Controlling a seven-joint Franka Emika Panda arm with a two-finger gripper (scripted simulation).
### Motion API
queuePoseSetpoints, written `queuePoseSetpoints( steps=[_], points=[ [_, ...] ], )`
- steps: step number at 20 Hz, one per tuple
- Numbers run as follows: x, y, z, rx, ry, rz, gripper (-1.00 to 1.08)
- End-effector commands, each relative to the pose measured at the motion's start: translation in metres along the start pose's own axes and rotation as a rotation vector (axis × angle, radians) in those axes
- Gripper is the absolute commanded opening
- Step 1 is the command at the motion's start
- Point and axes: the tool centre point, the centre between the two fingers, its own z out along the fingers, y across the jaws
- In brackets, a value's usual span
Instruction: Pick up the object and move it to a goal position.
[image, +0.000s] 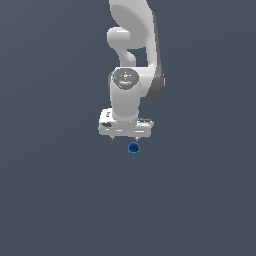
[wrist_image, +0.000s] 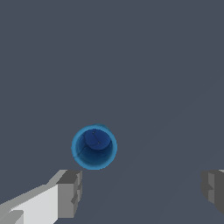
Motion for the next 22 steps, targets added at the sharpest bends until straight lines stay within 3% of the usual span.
queuePoseSetpoints(
  steps=[1,12,22],
  points=[
    [0.0,-0.006,0.007,0.004,0.003,0.033,1.0],
    [0.0,-0.034,0.042,0.024,0.017,0.222,1.0],
    [-0.001,-0.043,0.054,0.03,0.021,0.285,1.0]
  ],
)
